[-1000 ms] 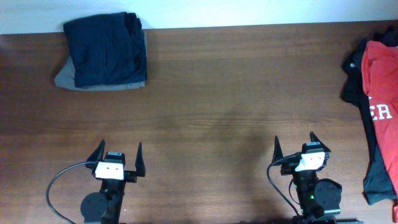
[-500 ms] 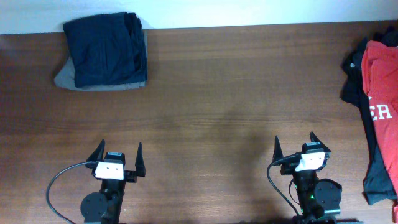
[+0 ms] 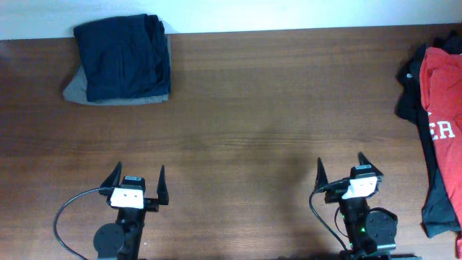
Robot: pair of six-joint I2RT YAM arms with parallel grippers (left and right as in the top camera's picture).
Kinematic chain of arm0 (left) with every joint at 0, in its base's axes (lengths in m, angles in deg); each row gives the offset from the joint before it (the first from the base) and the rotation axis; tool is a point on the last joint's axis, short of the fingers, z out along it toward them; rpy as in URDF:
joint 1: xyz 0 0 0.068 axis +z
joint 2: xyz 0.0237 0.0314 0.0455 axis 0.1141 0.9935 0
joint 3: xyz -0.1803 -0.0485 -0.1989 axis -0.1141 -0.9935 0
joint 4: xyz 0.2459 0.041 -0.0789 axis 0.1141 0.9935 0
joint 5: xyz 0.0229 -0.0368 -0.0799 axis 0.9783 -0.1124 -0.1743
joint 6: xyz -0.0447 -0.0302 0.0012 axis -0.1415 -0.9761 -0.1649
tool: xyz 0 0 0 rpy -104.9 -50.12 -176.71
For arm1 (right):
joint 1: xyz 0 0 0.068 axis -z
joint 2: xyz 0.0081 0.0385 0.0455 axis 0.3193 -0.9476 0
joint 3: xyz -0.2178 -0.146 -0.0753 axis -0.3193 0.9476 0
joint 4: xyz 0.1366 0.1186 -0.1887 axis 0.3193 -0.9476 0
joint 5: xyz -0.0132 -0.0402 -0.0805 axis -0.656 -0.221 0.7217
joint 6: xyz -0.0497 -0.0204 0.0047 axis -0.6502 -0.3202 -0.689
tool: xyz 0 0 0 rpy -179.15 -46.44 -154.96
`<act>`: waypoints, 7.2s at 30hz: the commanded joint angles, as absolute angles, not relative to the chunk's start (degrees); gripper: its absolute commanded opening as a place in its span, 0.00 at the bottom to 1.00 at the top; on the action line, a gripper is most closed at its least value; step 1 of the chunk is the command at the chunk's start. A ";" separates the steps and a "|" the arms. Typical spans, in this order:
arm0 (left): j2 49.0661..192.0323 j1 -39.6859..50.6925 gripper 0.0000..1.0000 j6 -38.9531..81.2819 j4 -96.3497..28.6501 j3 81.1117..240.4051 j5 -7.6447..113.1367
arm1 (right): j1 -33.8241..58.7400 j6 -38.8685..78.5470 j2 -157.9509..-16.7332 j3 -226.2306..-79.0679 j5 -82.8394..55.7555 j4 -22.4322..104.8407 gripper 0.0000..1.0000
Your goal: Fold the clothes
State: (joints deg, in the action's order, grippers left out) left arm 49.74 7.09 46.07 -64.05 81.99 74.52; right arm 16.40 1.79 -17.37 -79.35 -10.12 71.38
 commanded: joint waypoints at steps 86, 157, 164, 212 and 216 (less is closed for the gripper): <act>49.28 7.42 0.99 47.01 -64.09 81.40 73.71 | 52.14 -11.22 -148.12 -183.24 -2.43 51.07 0.94; 49.28 7.42 0.99 47.01 -64.09 81.40 73.71 | 54.13 5.54 -138.39 -184.02 -19.17 48.78 0.04; 49.28 7.42 0.99 47.01 -64.09 81.40 73.71 | 50.06 7.16 -136.12 -184.02 -27.37 45.67 0.04; 49.28 7.42 0.99 47.01 -64.09 81.40 73.71 | -25.47 14.37 -136.03 -183.89 -22.03 35.86 0.13; 49.28 7.42 0.99 47.01 -64.09 81.40 73.71 | -28.73 14.37 -136.03 -183.89 -19.89 35.79 0.16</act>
